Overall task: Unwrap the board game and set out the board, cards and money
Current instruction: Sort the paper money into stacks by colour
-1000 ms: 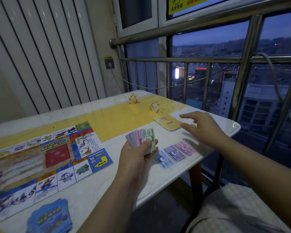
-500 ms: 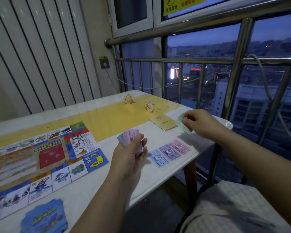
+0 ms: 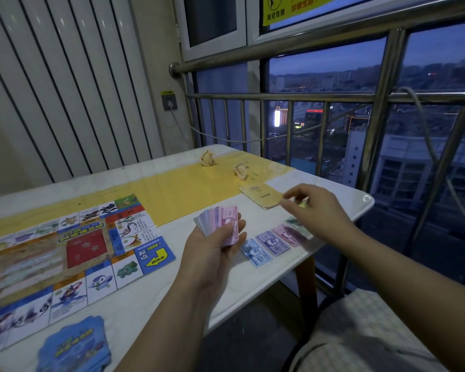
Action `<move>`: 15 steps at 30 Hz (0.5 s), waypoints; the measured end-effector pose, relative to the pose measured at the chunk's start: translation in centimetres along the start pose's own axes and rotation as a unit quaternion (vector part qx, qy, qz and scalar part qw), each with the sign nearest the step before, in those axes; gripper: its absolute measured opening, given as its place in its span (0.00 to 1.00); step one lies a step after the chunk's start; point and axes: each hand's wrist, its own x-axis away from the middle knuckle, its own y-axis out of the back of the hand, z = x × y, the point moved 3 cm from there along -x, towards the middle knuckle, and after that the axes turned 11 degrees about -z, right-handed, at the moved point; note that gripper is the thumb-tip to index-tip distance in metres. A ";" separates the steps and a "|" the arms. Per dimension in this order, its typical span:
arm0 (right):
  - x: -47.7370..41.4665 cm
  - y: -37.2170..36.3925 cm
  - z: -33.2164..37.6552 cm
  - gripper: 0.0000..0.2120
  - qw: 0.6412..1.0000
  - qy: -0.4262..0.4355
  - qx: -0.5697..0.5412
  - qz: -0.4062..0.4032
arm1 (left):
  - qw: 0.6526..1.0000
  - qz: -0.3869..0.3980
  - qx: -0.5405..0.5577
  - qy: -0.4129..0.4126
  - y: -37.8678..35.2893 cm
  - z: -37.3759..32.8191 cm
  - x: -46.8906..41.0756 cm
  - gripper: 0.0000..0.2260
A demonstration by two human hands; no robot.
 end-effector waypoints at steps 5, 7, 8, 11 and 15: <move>1.7 -2.7 5.0 0.13 0.967 -0.070 -0.179 0.166 | 0.997 0.054 -0.037 -0.033 -0.4 -0.2 0.8 0.10; 1.8 -3.4 5.6 0.09 0.963 -0.072 -0.194 0.171 | 0.996 0.067 -0.047 -0.043 -0.4 -0.3 0.8 0.10; 1.7 -3.4 5.7 0.07 0.963 -0.071 -0.197 0.171 | 0.996 0.069 -0.046 -0.042 -0.4 -0.3 0.8 0.09; 0.8 -2.0 5.4 0.04 0.968 -0.077 -0.181 0.153 | 0.999 0.046 -0.005 -0.003 -0.2 -0.3 0.3 0.08; -1.3 0.8 2.9 0.07 0.985 -0.056 -0.061 0.153 | 0.999 0.014 0.037 0.026 0.0 -0.2 -0.1 0.09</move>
